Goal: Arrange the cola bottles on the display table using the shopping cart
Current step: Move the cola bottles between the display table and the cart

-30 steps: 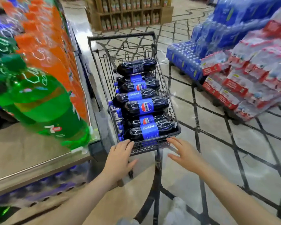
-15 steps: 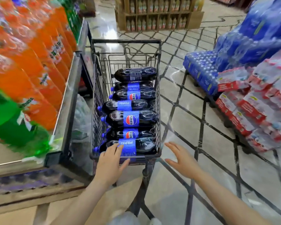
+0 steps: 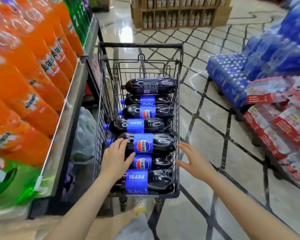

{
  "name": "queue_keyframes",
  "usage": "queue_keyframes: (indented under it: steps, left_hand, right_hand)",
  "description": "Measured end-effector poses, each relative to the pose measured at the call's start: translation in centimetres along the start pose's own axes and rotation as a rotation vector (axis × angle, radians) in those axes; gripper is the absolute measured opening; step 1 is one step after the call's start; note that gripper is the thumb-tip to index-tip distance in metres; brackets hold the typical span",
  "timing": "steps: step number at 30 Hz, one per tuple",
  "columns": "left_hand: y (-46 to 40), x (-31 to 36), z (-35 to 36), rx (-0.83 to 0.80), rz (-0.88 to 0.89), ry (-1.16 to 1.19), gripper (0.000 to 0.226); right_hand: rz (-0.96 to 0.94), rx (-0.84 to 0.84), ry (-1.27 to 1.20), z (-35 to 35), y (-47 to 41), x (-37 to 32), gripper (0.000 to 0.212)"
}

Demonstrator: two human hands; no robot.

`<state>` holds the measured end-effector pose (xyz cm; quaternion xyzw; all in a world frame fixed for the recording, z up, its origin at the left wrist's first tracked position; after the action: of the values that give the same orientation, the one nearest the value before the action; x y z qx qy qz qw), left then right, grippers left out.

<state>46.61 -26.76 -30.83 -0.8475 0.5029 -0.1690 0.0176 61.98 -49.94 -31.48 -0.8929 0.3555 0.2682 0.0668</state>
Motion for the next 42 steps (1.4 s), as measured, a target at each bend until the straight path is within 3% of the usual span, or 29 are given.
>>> queue_keyframes:
  steps: [15,23,27,32,36,42]
  left_hand:
    - [-27.6,-3.6,1.1,0.042,0.178,-0.019,0.057]
    - [-39.9,-5.2,5.8,-0.1,0.148,-0.097,0.092]
    - [-43.1,-6.5,10.1,-0.308,0.13,-0.058,0.112]
    - [-44.9,-7.7,13.7,-0.449,0.07,0.013,0.137]
    - [-45.2,-8.2,14.9,-0.413,0.072,0.054,0.136]
    - [-44.2,-7.9,14.3,-0.339,0.102,0.031,0.128]
  right_hand:
    - [0.023,-0.014,0.147,-5.6,-24.2,0.0,0.068]
    - [-0.153,-0.045,0.353,-7.8,-39.5,1.9,0.081]
    - [-0.179,-0.069,0.414,-7.1,-45.0,3.3,0.095]
    - [-0.153,-0.238,0.556,-3.9,-47.5,5.5,0.118]
    - [-0.117,-0.21,0.62,-2.7,-48.5,5.9,0.129]
    - [-0.132,-0.141,0.62,-3.0,-47.9,5.4,0.117]
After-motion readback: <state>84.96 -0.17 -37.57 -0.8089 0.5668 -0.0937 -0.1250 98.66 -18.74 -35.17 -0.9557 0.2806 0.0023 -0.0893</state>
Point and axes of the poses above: each hand's wrist, its own y-axis away from the middle knuckle, its own z-axis out of the palm, x = y × z, the point moved 7 cm from there along -y, towards the middle knuckle, and after that the axes turned 7 degrees about x, right-handed, at the moved point
